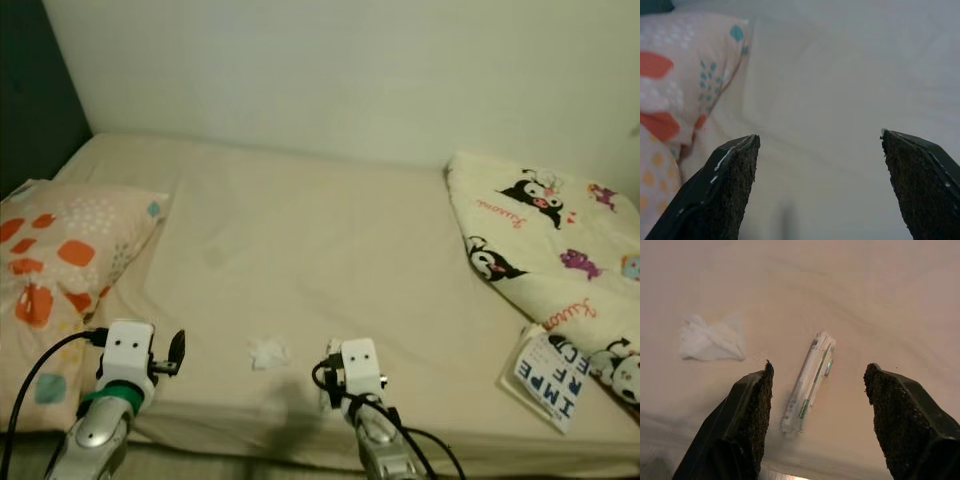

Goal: Clean up the room

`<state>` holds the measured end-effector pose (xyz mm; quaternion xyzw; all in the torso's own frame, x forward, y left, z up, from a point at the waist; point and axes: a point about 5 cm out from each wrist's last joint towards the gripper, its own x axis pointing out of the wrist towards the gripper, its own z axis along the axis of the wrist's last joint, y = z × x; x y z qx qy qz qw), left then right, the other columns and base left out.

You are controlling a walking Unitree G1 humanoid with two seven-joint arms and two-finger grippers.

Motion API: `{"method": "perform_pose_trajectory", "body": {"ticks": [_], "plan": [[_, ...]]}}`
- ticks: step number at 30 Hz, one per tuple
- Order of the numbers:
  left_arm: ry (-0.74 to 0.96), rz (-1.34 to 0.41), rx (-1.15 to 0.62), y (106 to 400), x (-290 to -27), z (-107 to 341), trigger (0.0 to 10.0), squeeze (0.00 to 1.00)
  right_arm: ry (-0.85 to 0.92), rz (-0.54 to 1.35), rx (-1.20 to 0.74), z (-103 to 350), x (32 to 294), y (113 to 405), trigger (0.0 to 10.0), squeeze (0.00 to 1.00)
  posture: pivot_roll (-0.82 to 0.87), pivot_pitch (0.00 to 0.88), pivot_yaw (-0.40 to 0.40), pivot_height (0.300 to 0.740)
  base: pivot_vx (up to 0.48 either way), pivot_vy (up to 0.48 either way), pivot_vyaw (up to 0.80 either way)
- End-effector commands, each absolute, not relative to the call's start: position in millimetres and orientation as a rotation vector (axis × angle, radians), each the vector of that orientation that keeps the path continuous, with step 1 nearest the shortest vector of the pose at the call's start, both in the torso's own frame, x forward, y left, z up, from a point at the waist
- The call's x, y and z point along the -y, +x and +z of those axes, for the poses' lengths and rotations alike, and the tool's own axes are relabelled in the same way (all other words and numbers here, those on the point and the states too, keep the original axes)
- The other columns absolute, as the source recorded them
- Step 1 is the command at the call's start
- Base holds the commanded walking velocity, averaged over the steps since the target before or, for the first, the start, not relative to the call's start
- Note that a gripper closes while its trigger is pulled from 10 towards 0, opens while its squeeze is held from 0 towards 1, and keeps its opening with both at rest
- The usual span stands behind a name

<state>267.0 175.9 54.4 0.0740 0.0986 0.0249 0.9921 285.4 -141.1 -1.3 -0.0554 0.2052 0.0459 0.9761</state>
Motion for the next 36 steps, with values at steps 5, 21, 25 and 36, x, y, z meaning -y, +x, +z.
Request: {"method": "perform_pose_trajectory", "body": {"ticks": [5, 21, 25, 36], "plan": [[0.152, 0.06, -0.229, 261, -178, 47, 10.0, 0.0, -0.097, 0.082, -0.428, -5, 144, 281, 10.0, 0.0, 0.1, 0.01, -0.021, 0.593, 0.0, 0.0, 0.0], [0.172, 0.074, -0.224, 237, -184, 39, 10.0, 0.0, 0.146, 0.142, -0.187, 44, 127, 314, 10.0, 1.0, 0.1, 0.042, -0.056, 0.593, 0.0, 0.0, 0.0], [0.167, 0.074, -0.23, 231, -183, 37, 10.0, 0.0, 0.142, 0.177, -0.188, 48, 120, 319, 10.0, 1.0, 0.1, 0.061, -0.075, 0.593, 0.0, 0.0, 0.0], [0.131, 0.042, -0.18, 213, -179, 53, 10.0, 0.0, -0.053, 0.174, -0.238, 55, 106, 337, 10.0, 1.0, 0.17, 0.137, -0.112, 0.593, 0.0, 0.0, 0.0]]}}
